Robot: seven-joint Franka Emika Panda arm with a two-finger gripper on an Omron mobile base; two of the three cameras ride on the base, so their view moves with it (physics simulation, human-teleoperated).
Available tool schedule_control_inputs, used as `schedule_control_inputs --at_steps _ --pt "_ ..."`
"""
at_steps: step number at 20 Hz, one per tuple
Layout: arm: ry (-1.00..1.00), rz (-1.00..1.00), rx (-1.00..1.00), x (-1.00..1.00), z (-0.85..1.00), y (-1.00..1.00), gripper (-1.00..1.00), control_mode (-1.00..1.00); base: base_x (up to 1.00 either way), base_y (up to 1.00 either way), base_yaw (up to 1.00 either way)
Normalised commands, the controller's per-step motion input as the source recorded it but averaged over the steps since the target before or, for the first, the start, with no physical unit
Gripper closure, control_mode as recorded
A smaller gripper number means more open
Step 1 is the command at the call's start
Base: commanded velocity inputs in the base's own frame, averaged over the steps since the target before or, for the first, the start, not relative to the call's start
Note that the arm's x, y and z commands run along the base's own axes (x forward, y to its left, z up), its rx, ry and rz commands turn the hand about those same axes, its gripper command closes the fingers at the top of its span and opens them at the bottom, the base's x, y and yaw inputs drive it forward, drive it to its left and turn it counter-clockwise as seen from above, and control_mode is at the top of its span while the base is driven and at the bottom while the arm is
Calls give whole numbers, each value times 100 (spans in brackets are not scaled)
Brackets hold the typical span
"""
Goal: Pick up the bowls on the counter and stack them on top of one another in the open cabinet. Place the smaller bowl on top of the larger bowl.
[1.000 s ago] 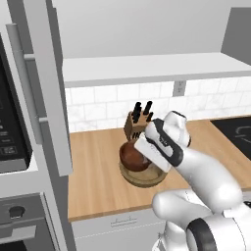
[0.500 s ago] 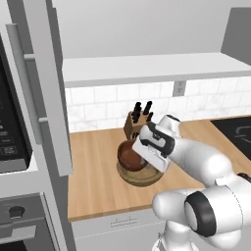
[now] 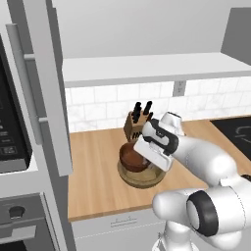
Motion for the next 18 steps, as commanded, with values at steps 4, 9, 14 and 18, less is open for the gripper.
schedule_control_inputs --at_steps 4,9,14,18 --pt "0 0 0 -31 -2 0 100 -100 0 0 0" --pt "6 0 -2 19 -35 0 100 -100 0 0 0" --pt "10 0 -1 19 -43 0 100 -100 0 0 0" --pt "10 0 0 -14 -26 0 -100 -100 0 0 0"
